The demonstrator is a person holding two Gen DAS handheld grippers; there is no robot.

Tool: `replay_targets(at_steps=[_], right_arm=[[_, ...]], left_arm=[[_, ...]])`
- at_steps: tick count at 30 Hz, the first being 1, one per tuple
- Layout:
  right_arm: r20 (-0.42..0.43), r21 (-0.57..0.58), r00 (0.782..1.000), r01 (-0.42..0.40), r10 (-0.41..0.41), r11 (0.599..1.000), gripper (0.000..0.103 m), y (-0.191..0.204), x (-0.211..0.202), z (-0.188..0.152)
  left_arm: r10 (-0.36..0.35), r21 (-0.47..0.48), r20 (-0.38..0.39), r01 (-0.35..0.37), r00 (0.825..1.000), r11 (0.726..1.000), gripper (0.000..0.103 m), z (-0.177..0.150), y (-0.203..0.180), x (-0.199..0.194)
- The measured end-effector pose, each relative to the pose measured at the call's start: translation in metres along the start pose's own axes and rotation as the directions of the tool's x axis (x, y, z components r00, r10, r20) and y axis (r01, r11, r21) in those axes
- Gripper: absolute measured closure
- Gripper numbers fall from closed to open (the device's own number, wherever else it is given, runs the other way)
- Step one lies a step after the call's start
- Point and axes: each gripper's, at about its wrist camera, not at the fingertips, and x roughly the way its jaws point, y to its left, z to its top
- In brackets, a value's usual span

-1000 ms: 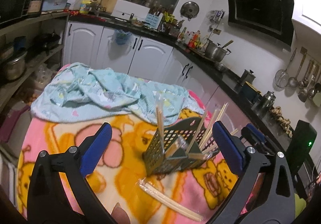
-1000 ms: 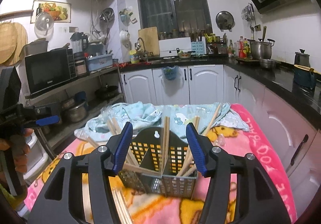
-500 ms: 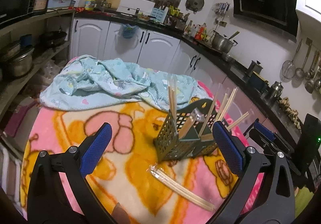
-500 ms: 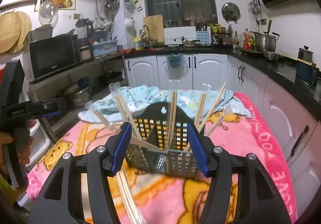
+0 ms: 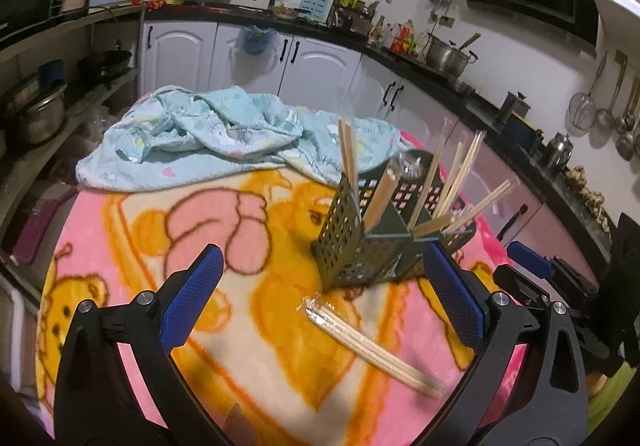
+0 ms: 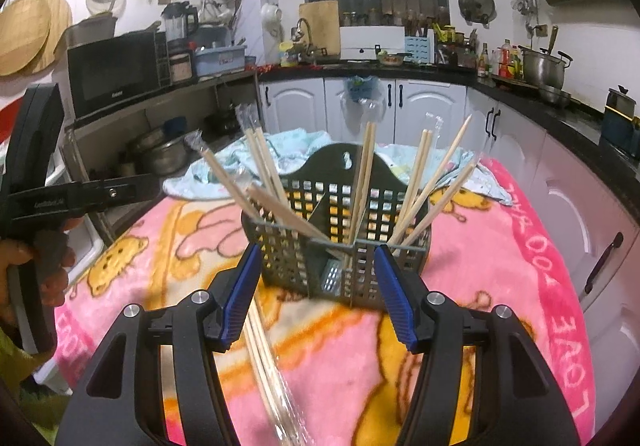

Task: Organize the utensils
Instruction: 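Withdraw both open grippers from the caddy toward the wrapped chopsticks, then close the right gripper on a wrapped chopstick while the left gripper grasps another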

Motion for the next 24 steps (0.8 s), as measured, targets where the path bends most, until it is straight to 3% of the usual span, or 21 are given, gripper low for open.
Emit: replay_targets(at_steps=[8,18,20,24], right_arm=[[-0.049,-0.027,0.999,-0.008,0.007,1.000,0.047,0.006,0.005,-0.013],[-0.175,-0.062,0.984,-0.037,0.026,0.997,0.047,0.012,0.022,-0.039],[-0.201,-0.074,0.979,-0.047,0.031,0.996,0.047,0.013,0.028,-0.045],[-0.257,-0.081,0.965,-0.079,0.056,0.994,0.059,0.017,0.043,-0.052]], left_arm=[[0.006,0.013,-0.050,-0.006,0.999,1.000,0.011,-0.016,-0.003,0.014],[-0.001,0.001,-0.140,0.002,0.990,1.000,0.011,-0.034,0.002,0.037],[-0.007,-0.011,-0.164,0.005,0.986,1.000,0.022,-0.039,0.005,0.043],[-0.032,-0.071,-0.226,0.016,0.974,0.997,0.041,-0.049,0.017,0.059]])
